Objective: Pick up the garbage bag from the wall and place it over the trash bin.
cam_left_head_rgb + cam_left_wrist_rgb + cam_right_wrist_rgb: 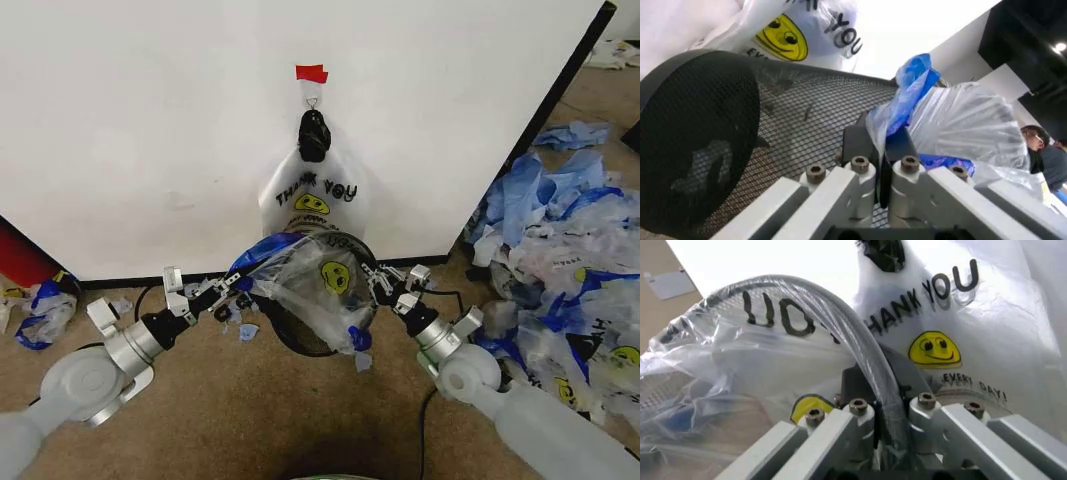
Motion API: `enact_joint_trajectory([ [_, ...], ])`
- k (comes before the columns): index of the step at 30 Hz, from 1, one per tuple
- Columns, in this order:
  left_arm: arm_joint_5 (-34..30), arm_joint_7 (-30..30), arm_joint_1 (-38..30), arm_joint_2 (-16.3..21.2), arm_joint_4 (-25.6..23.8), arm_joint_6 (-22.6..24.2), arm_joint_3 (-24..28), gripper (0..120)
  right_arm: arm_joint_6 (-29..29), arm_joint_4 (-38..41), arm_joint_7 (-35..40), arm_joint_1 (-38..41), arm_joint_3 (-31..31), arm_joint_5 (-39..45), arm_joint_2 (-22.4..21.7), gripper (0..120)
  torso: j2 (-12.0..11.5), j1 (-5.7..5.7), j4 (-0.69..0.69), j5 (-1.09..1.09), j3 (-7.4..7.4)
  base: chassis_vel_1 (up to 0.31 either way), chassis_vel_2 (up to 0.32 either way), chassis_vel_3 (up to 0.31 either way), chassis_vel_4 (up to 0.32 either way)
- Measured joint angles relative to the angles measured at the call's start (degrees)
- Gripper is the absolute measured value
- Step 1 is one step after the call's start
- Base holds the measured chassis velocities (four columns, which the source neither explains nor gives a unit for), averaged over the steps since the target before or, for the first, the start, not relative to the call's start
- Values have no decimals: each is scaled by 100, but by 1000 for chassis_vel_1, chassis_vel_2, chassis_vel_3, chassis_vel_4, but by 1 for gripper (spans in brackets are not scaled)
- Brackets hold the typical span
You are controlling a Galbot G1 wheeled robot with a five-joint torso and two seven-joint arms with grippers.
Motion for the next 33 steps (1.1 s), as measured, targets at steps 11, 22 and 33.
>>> enact_joint_trajectory([
  [11,139,1,-76,-190,150,-44,115,0,-97,135,5,16,10,215,-87,1,0,0,-1,0,0,0,0,0,0],
  [22,298,22,-191,-356,364,-79,251,0,-171,223,6,65,10,340,-149,1,0,0,0,0,0,0,0,0,0],
  [33,484,31,-372,-508,646,-180,565,0,-185,185,18,93,10,371,-148,1,0,0,-1,-1,0,0,0,0,0],
])
